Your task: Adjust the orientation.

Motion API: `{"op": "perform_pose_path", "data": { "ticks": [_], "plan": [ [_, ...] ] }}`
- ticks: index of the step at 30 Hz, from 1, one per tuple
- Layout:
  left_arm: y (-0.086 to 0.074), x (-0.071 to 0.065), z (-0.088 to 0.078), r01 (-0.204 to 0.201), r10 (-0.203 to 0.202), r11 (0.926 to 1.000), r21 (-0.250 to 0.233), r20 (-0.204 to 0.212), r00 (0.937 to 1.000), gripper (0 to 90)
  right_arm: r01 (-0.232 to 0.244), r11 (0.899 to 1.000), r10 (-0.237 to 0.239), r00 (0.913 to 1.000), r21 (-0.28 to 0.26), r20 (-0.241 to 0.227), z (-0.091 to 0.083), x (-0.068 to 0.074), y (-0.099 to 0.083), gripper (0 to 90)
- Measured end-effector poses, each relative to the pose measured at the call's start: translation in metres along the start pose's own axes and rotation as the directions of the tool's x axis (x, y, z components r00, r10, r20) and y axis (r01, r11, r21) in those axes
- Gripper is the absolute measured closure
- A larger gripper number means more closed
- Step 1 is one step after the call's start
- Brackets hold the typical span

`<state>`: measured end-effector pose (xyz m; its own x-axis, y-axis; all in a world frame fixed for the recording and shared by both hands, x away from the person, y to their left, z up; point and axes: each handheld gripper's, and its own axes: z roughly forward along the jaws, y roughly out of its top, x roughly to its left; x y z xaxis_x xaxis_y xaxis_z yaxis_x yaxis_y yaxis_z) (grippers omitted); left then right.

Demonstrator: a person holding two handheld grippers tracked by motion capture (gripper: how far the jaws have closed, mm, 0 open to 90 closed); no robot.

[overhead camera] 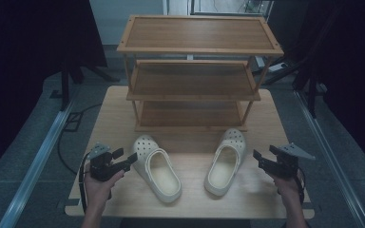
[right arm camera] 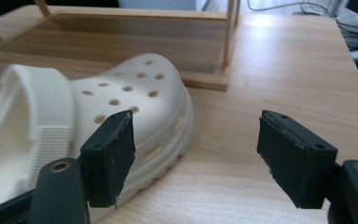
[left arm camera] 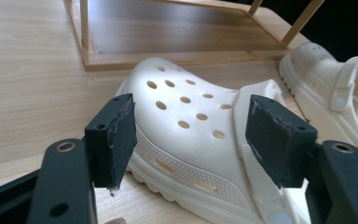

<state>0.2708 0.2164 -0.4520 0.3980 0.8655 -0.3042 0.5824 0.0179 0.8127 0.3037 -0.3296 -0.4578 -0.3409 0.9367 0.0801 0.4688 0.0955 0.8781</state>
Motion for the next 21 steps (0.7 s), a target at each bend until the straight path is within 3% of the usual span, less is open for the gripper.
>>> {"op": "perform_pose_path", "data": {
  "ticks": [8, 15, 17, 21],
  "plan": [
    [0.002, -0.005, 0.006, -0.037, 0.037, 0.9992, 0.015, 0.025, 0.9990, 33.6, 0.023, 1.000, -0.023, 0.9990, -0.007, -0.038, -0.007, 0.006, 0.002, 35.8],
    [0.000, -0.001, 0.001, -0.030, 0.030, 0.9995, 0.011, 0.026, 0.9992, 33.6, 0.069, 0.998, -0.070, 0.9961, -0.014, -0.054, -0.008, 0.019, 0.010, 43.8],
    [0.000, -0.004, -0.001, -0.037, 0.037, 0.9993, 0.007, 0.034, 0.9988, 33.6, 0.079, 0.997, -0.081, 0.9923, -0.023, -0.094, -0.009, 0.026, 0.013, 51.2],
    [0.001, -0.009, -0.006, -0.052, 0.052, 0.9986, 0.002, 0.038, 0.9979, 33.5, 0.108, 0.994, -0.110, 0.9824, -0.023, -0.151, -0.008, 0.038, 0.019, 56.4]
  ]
}}
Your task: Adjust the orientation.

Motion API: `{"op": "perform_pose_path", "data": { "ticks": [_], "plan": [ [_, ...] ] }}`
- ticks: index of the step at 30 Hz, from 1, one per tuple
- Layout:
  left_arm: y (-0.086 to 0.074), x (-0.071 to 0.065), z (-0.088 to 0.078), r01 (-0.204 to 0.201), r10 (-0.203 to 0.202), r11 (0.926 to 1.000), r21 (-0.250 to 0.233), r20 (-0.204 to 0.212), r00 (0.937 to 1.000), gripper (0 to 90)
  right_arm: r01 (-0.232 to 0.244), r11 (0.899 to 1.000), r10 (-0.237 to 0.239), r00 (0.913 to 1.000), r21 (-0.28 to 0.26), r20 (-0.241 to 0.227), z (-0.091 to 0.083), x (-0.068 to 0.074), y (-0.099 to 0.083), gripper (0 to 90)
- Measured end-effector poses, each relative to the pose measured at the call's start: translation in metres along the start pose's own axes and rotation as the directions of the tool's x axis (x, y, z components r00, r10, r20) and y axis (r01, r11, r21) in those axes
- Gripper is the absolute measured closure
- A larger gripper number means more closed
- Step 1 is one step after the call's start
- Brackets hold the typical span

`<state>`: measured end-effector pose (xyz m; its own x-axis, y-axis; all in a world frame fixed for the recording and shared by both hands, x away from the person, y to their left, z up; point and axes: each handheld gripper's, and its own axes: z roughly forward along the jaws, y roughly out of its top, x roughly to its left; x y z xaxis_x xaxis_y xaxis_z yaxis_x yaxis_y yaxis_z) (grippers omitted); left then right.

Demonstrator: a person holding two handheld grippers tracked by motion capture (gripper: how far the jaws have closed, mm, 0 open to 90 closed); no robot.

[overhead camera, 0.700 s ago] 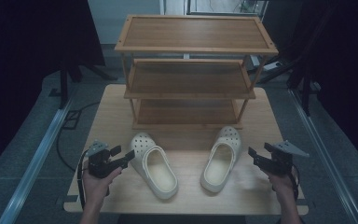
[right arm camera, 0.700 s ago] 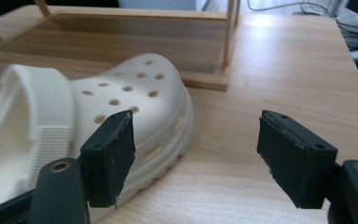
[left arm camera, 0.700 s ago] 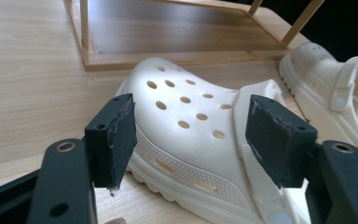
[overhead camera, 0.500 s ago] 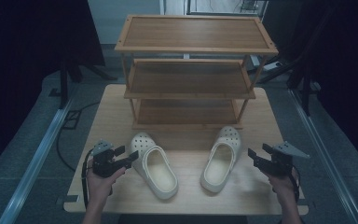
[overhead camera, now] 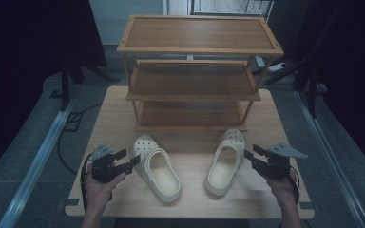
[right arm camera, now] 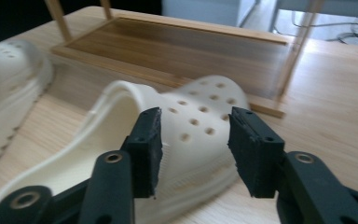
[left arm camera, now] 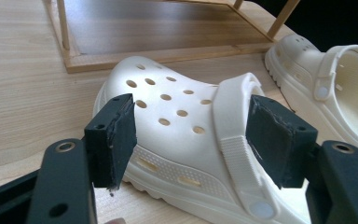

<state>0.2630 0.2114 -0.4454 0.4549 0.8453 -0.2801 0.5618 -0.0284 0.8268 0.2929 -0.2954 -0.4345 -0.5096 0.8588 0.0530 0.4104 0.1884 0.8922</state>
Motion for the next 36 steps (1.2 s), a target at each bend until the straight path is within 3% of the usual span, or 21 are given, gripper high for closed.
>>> {"op": "perform_pose_path", "data": {
  "ticks": [5, 9, 11, 18, 22, 29, 30, 32, 36],
  "plan": [
    [-0.002, 0.003, -0.001, 0.020, -0.020, 0.9998, -0.001, -0.009, 0.9997, 33.5, 0.022, 1.000, -0.022, 0.9974, 0.005, -0.068, 0.008, 0.012, 0.006, 63.8],
    [-0.006, 0.005, 0.005, 0.045, -0.045, 0.9989, 0.013, -0.014, 0.9989, 33.6, 0.009, 1.000, -0.007, 0.9932, 0.020, -0.116, 0.018, 0.020, 0.007, 70.2],
    [-0.009, 0.003, 0.010, 0.037, -0.037, 0.9987, 0.035, -0.012, 0.9993, 33.5, 0.040, 0.998, -0.033, 0.9872, 0.041, -0.156, 0.028, 0.032, 0.008, 74.9],
    [-0.006, 0.001, 0.005, 0.027, -0.027, 0.9994, 0.019, -0.003, 0.9996, 33.5, 0.091, 0.994, -0.078, 0.9753, 0.057, -0.207, 0.040, 0.056, 0.009, 77.9],
    [-0.005, 0.003, 0.001, 0.033, -0.033, 0.9994, 0.010, -0.005, 0.9994, 33.5, 0.120, 0.990, -0.100, 0.9665, 0.070, -0.236, 0.047, 0.070, 0.008, 79.0],
    [-0.005, 0.003, 0.001, 0.032, -0.032, 0.9994, 0.012, -0.006, 0.9995, 33.5, 0.185, 0.977, -0.147, 0.9438, 0.104, -0.296, 0.060, 0.097, 0.001, 80.4],
    [-0.005, 0.003, 0.001, 0.032, -0.032, 0.9994, 0.012, -0.006, 0.9995, 33.5, 0.185, 0.977, -0.147, 0.9438, 0.104, -0.296, 0.060, 0.097, 0.001, 80.4],
    [-0.005, 0.001, 0.002, 0.026, -0.026, 0.9995, 0.016, -0.005, 0.9996, 33.5, 0.207, 0.971, -0.160, 0.9317, 0.117, -0.326, 0.064, 0.107, -0.002, 80.7],
    [-0.005, 0.001, 0.003, 0.025, -0.025, 0.9995, 0.020, -0.004, 0.9997, 33.5, 0.228, 0.964, -0.168, 0.9227, 0.140, -0.347, 0.071, 0.117, -0.006, 81.1]
  ]
}}
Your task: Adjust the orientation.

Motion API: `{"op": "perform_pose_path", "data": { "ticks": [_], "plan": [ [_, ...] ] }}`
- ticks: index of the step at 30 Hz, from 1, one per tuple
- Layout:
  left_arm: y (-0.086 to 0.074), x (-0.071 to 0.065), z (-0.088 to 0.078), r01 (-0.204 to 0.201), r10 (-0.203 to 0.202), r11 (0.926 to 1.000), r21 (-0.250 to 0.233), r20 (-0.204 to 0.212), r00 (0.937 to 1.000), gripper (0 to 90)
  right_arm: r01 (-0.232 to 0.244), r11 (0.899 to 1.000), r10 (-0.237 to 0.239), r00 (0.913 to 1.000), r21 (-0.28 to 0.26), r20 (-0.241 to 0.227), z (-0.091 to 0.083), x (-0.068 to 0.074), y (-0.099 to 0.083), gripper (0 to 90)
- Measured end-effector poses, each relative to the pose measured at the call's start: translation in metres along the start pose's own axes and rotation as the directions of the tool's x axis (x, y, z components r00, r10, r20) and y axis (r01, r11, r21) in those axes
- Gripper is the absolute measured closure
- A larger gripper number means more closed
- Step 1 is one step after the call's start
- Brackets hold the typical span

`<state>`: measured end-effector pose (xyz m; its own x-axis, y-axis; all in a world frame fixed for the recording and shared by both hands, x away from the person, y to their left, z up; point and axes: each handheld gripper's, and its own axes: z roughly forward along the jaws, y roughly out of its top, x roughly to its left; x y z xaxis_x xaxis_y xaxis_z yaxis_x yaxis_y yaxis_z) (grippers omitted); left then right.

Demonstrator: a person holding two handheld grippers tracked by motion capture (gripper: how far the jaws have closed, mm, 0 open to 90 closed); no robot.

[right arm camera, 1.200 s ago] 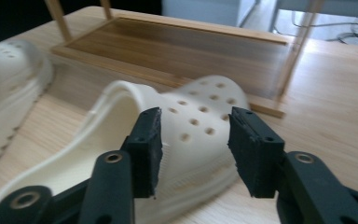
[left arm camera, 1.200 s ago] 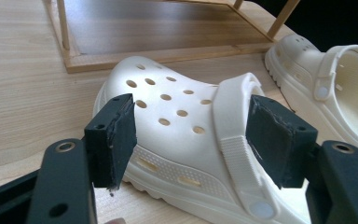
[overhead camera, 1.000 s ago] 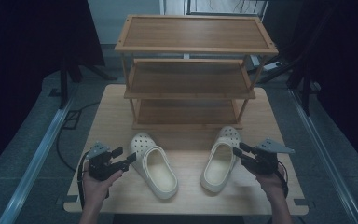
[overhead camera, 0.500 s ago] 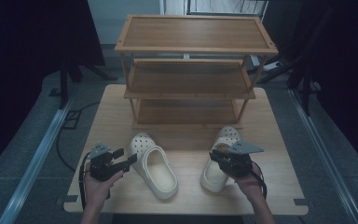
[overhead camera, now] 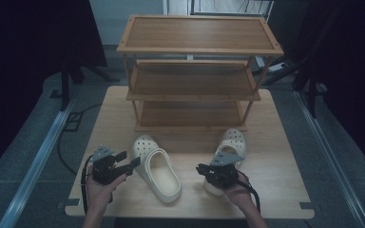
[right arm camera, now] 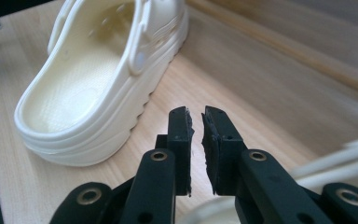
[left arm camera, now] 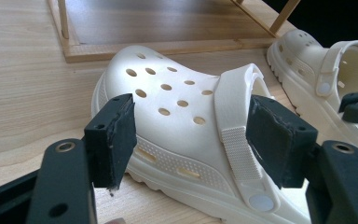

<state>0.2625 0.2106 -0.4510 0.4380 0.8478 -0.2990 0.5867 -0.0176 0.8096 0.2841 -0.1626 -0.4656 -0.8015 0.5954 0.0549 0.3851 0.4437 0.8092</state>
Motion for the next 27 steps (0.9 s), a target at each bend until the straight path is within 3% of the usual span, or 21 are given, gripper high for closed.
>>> {"op": "perform_pose_path", "data": {
  "ticks": [10, 11, 14, 15, 18, 24, 27],
  "plan": [
    [0.001, -0.006, -0.001, -0.015, 0.014, 0.9999, 0.004, 0.016, 0.9998, 33.3, 0.073, 0.994, -0.072, 0.9972, 0.081, -0.018, 0.026, 0.026, -0.004, 81.1],
    [0.001, -0.006, -0.001, -0.015, 0.015, 0.9999, 0.004, 0.016, 0.9998, 33.3, 0.093, 0.992, -0.093, 0.9956, 0.087, 0.001, 0.027, 0.028, -0.004, 81.1],
    [0.001, -0.005, -0.001, -0.013, 0.013, 0.9999, 0.004, 0.013, 0.9998, 33.3, 0.097, 0.992, -0.100, 0.9945, 0.084, 0.031, 0.024, 0.033, -0.002, 82.8],
    [0.001, -0.005, -0.001, -0.011, 0.011, 0.9999, 0.005, 0.010, 0.9999, 33.3, 0.133, 0.987, -0.137, 0.9895, 0.086, 0.045, 0.021, 0.044, 0.001, 82.9],
    [0.001, -0.005, -0.002, -0.012, 0.012, 0.9999, 0.004, 0.009, 0.9999, 33.3, 0.140, 0.986, -0.144, 0.9890, 0.090, 0.036, 0.022, 0.050, 0.004, 83.1],
    [0.002, -0.005, -0.003, -0.014, 0.014, 0.9999, 0.000, 0.008, 0.9999, 33.3, 0.120, 0.984, -0.126, 0.9912, 0.129, 0.040, 0.031, 0.049, 0.000, 84.2],
    [0.001, -0.003, -0.002, -0.010, 0.010, 0.9999, 0.007, 0.007, 0.9999, 33.3, 0.115, 0.980, -0.125, 0.9907, 0.165, 0.052, 0.039, 0.053, -0.001, 85.9]
  ]
}}
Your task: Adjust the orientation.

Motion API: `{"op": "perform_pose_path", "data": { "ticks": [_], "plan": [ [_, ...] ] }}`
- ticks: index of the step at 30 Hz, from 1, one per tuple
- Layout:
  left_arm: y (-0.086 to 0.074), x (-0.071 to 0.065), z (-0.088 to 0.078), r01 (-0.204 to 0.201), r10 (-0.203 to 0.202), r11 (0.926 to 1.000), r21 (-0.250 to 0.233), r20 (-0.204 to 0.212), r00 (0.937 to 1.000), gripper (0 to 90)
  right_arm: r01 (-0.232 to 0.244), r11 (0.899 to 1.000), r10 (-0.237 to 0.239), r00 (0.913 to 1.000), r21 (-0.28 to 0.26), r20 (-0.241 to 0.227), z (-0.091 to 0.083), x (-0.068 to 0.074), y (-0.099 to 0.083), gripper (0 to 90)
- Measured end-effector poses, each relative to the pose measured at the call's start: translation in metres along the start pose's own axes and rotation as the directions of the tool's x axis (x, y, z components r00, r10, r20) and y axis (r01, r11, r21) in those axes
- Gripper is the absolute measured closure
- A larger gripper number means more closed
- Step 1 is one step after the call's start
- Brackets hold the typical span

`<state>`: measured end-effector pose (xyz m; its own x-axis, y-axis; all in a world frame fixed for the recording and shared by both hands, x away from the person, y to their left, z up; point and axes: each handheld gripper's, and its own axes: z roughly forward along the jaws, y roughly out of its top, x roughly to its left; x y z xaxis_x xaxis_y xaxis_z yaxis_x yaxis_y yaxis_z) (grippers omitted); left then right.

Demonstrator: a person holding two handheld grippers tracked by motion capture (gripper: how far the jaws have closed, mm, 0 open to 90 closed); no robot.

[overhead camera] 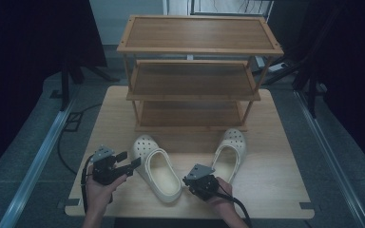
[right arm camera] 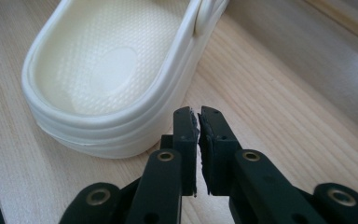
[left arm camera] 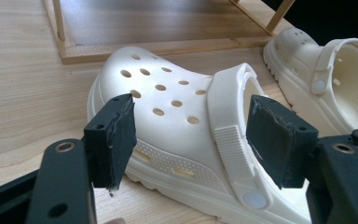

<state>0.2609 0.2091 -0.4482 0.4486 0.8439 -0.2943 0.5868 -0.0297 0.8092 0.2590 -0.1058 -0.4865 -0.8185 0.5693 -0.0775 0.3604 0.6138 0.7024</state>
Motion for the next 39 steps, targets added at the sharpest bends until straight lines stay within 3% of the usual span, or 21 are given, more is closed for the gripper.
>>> {"op": "perform_pose_path", "data": {
  "ticks": [7, 10, 18, 24, 26, 34, 39],
  "plan": [
    [0.001, -0.001, -0.002, -0.001, 0.001, 1.0000, -0.007, -0.002, 1.0000, 33.3, 0.021, 1.000, -0.020, 0.9997, 0.022, -0.015, 0.007, 0.007, 0.000, 87.6],
    [0.001, 0.000, -0.004, 0.000, 0.000, 0.9999, -0.012, -0.002, 1.0000, 33.3, 0.024, 1.000, -0.023, 0.9979, 0.019, -0.061, 0.006, 0.014, 0.001, 87.6],
    [0.003, 0.003, -0.010, 0.006, -0.007, 0.9996, -0.027, -0.004, 1.0000, 33.3, 0.047, 0.999, -0.046, 0.9921, 0.005, -0.117, 0.010, 0.029, 0.006, 87.6],
    [0.004, 0.007, -0.015, 0.017, -0.017, 0.9992, -0.035, -0.007, 0.9998, 33.1, 0.068, 0.998, -0.066, 0.9841, 0.002, -0.165, 0.016, 0.040, 0.014, 87.4],
    [0.005, 0.010, -0.018, 0.022, -0.022, 0.9989, -0.040, -0.012, 0.9997, 33.1, 0.094, 0.996, -0.093, 0.9767, -0.003, -0.193, 0.023, 0.049, 0.022, 86.2],
    [0.006, 0.018, -0.029, 0.038, -0.039, 0.9977, -0.057, -0.018, 0.9991, 32.8, 0.145, 0.989, -0.148, 0.9610, -0.033, -0.233, 0.046, 0.075, 0.042, 86.3],
    [0.007, 0.024, -0.031, 0.051, -0.052, 0.9971, -0.057, -0.020, 0.9985, 32.7, 0.133, 0.990, -0.141, 0.9549, -0.048, -0.261, 0.057, 0.082, 0.050, 85.5]
  ]
}}
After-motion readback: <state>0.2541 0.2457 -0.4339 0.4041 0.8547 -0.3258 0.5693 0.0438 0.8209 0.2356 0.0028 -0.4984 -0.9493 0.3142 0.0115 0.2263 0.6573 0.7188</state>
